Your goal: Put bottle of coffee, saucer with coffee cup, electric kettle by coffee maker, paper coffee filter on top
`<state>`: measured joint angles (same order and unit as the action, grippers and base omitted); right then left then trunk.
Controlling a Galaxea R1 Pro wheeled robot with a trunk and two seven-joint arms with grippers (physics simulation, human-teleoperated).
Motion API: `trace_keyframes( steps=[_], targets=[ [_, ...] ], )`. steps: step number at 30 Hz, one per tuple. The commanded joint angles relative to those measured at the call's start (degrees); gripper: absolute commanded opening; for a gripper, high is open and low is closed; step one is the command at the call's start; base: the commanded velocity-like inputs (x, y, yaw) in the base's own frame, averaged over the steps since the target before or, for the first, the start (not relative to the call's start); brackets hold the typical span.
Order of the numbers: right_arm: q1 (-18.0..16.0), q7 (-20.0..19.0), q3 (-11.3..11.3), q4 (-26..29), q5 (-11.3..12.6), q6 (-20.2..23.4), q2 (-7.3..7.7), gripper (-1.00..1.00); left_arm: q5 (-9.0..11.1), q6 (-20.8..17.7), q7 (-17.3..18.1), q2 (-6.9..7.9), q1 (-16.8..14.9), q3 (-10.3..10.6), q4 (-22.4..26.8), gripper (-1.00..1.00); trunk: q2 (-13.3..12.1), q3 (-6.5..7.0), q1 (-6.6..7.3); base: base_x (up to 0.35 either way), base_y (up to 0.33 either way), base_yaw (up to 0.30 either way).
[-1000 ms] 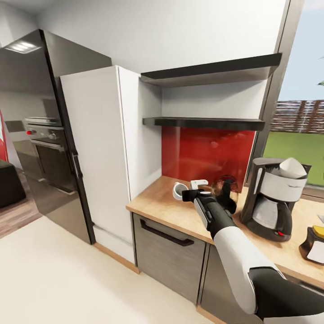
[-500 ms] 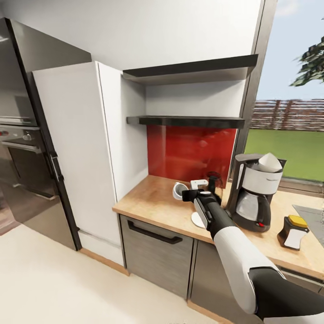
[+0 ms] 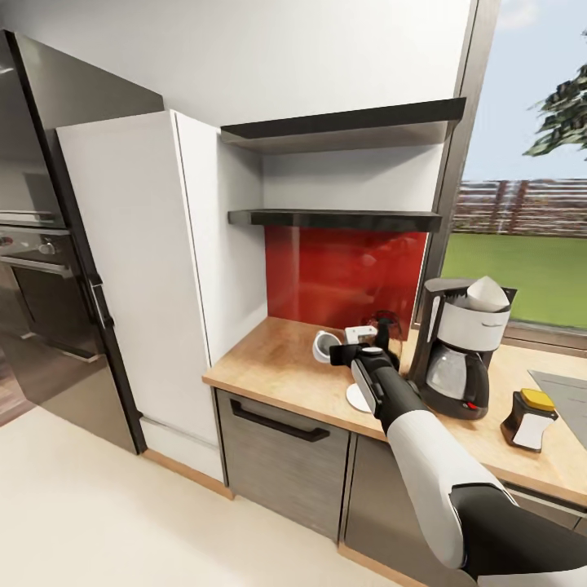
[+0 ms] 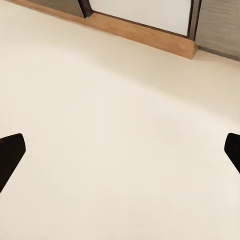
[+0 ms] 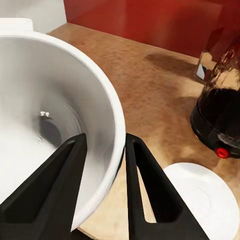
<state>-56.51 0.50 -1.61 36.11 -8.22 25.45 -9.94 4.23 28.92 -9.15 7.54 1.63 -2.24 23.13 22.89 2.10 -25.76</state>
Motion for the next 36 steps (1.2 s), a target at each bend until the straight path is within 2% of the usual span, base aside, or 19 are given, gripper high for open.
trace_keyframes(
  steps=[1,18,24,36],
  targets=[
    [0.0,-0.19,-0.2,0.18,-0.45,0.26,-0.06,-1.0,0.43,0.08,0.01,0.02,0.04,0.13,0.08,1.0,0.03,-0.01,-0.02,0.0,0.0,0.0],
    [0.0,-0.15,-0.3,0.44,-0.46,0.3,-0.06,-1.0,0.43,0.08,-0.03,0.1,0.03,0.13,0.08,1.0,0.03,-0.03,-0.02,0.0,0.0,-0.011],
    [0.0,-0.15,-0.37,0.45,-0.47,0.37,-0.06,-1.0,0.43,0.08,-0.04,0.1,0.04,0.13,0.08,1.0,0.03,-0.22,-0.02,0.0,0.093,-0.229],
    [0.0,-0.15,-0.32,0.39,-0.48,0.31,-0.06,-1.0,0.43,0.08,-0.06,0.1,0.03,0.13,0.08,1.0,0.03,-0.68,-0.02,0.023,0.287,-0.267]
  ],
)
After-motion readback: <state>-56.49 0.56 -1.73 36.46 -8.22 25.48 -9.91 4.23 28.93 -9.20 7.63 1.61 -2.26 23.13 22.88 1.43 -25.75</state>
